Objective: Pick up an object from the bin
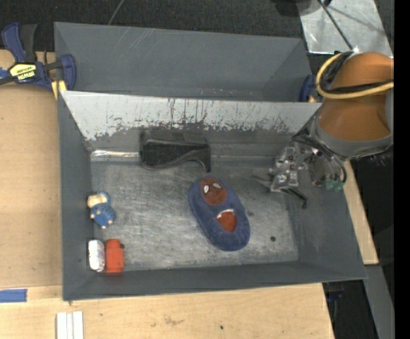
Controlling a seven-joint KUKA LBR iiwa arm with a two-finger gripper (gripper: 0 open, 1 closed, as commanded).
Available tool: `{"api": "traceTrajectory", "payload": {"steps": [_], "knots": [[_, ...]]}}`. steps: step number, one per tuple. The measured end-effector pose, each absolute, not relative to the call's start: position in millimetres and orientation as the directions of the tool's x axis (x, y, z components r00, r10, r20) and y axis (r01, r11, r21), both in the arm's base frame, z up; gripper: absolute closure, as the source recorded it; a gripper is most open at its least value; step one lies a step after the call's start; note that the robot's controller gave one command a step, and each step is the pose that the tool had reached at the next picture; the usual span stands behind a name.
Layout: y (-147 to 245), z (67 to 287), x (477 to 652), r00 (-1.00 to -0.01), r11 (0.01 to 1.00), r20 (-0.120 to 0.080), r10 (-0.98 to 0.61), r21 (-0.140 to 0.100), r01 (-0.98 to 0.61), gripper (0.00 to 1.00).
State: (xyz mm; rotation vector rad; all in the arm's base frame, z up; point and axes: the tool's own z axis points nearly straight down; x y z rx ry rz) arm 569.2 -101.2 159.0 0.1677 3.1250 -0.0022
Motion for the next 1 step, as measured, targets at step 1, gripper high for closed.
{"api": "traceTrajectory", "payload": {"steps": [1], "knots": [[-82.7, 236.4, 573.5, -0.994, 0.994, -0.013, 0.107, 0.0, 0.107, 1.0]]}}
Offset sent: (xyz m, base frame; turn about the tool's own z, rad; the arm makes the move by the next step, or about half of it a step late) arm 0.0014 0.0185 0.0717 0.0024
